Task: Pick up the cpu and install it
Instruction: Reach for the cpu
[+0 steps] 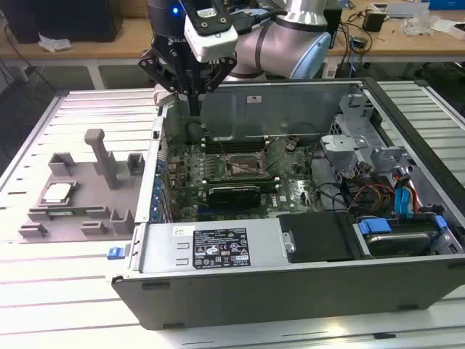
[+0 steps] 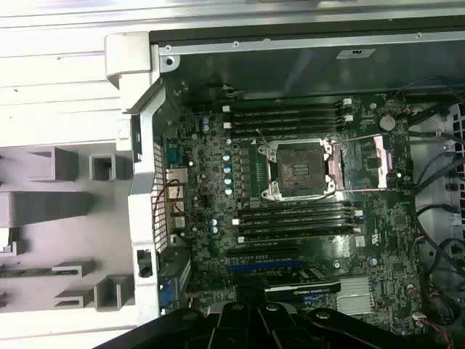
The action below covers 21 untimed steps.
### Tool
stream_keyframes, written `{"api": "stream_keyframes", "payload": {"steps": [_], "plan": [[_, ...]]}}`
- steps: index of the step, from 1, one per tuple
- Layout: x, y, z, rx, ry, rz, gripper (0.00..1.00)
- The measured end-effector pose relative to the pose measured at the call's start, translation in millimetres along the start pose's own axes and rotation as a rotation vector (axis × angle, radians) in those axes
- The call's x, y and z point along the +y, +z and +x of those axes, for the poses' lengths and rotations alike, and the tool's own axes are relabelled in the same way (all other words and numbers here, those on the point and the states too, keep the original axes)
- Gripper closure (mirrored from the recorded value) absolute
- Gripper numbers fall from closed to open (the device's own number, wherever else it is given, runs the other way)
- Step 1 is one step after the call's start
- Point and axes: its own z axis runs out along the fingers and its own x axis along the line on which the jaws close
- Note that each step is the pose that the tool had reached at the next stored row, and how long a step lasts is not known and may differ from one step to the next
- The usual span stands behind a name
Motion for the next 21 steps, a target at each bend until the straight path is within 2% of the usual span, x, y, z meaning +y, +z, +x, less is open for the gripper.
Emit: {"api": "stream_keyframes", "payload": {"steps": [11,15,21], "plan": [[0.0,0.0,0.3,0.0000,0.000,0.0000,0.89],[-0.2,-0.1,2.5,0.0000,0.000,0.0000,0.89],[-0.7,-0.2,9.4,0.0000,0.000,0.0000,0.89]]}}
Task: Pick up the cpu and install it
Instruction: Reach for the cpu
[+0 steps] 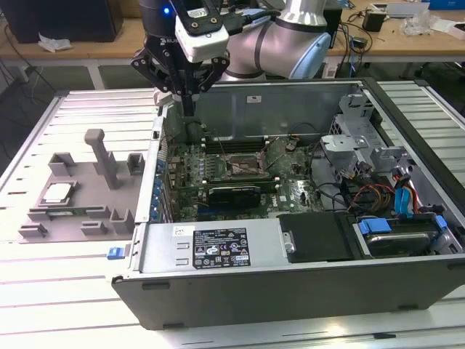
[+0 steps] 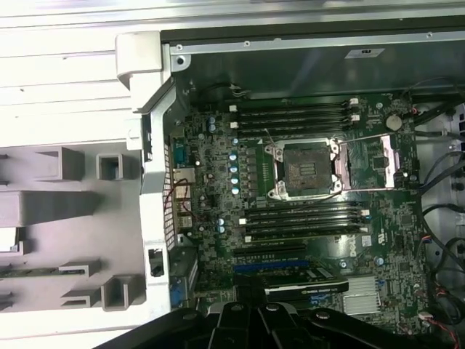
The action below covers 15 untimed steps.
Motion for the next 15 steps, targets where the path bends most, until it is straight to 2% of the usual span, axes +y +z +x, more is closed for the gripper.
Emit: {"api": "stream_keyframes", "payload": {"steps": [15], "plan": [[-1.2,-0.5,16.2,0.0000,0.000,0.0001,0.89]]}}
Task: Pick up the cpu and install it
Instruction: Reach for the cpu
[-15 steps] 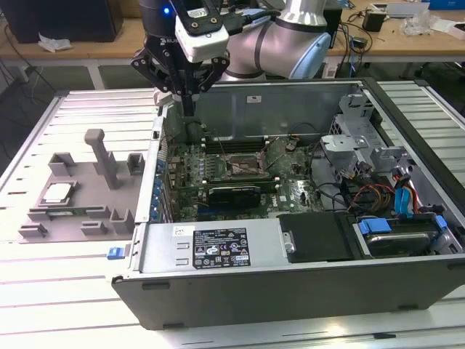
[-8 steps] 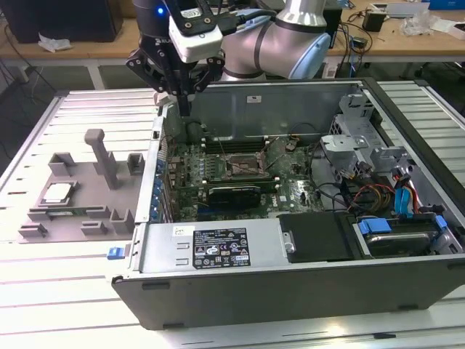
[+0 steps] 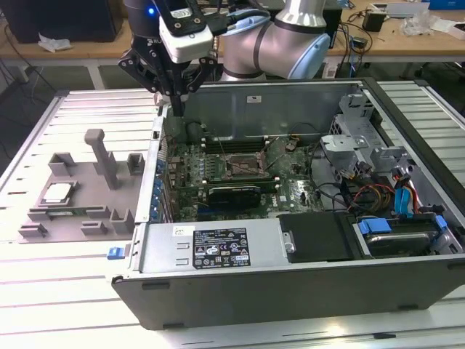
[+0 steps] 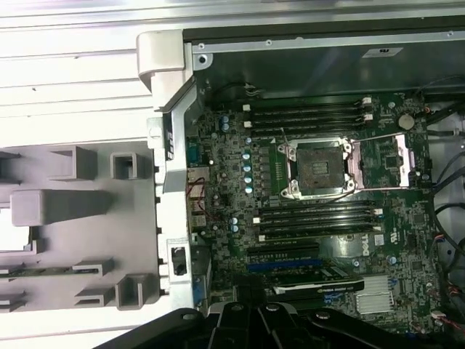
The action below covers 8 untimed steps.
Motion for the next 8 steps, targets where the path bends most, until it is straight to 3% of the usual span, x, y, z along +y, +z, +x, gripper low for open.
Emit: {"api": "stream_keyframes", "payload": {"steps": [8], "plan": [[-1.0,-0.3,12.8,-0.0001,0.000,0.0000,0.89]]}}
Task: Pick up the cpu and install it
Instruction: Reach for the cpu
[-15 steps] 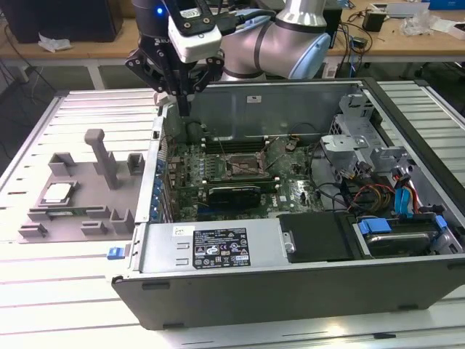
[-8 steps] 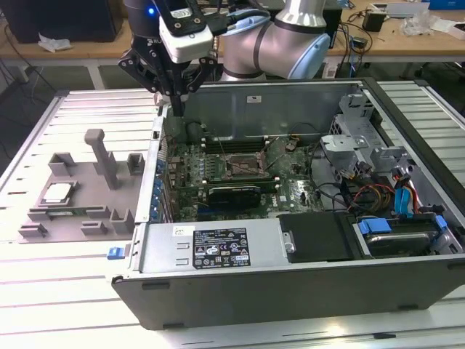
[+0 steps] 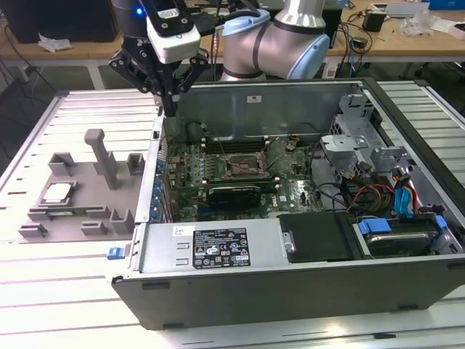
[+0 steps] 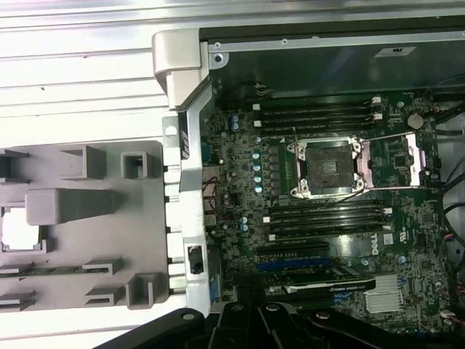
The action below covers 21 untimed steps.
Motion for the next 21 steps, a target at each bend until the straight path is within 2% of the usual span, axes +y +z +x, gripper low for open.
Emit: {"api": "stream_keyframes", "payload": {"steps": [21], "plan": [[-2.5,-0.9,33.0,-0.0004,0.000,0.0000,0.89]]}}
